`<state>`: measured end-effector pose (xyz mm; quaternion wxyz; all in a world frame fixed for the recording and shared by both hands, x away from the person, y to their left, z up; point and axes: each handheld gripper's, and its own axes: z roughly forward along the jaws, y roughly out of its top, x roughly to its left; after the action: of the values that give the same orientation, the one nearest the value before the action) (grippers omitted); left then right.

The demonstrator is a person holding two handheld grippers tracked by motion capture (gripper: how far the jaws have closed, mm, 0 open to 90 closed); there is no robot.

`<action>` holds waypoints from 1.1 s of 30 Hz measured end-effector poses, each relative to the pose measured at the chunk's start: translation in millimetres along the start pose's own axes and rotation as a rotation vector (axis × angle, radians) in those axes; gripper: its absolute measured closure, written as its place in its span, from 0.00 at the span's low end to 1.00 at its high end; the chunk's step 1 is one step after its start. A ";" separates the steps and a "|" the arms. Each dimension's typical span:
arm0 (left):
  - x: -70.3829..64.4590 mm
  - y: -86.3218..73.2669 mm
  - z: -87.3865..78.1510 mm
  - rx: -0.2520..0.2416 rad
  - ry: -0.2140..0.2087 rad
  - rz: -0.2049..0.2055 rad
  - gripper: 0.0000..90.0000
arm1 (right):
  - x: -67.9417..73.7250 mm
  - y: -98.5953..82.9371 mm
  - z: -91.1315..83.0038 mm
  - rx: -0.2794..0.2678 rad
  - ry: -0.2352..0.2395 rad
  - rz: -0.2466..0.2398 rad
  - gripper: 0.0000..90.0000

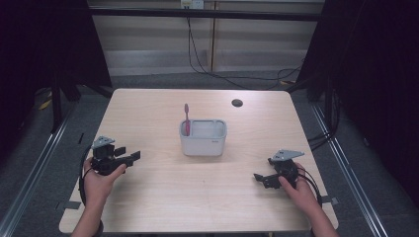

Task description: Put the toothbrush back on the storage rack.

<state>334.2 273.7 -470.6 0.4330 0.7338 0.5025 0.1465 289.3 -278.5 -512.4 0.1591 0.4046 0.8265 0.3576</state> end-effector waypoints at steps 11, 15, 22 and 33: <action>10.1 -15.8 -0.3 0.049 -0.014 0.023 0.35 | 0.0 0.0 0.0 0.000 0.001 0.000 0.14; 12.2 -20.8 -0.1 0.065 -0.023 0.039 0.34 | 0.0 -0.1 0.0 -0.001 0.003 0.000 0.14; 15.7 -25.7 -0.4 0.084 -0.012 0.071 0.33 | 0.1 -0.5 -0.4 -0.001 0.001 -0.002 0.14; 18.3 -32.7 3.3 0.111 -0.007 0.099 0.30 | 0.2 -0.7 -0.6 -0.001 0.001 -0.003 0.14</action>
<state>324.7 291.8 -502.1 0.3856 0.7812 0.4716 0.1367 288.5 -279.0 -512.4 0.1593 0.4029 0.8270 0.3582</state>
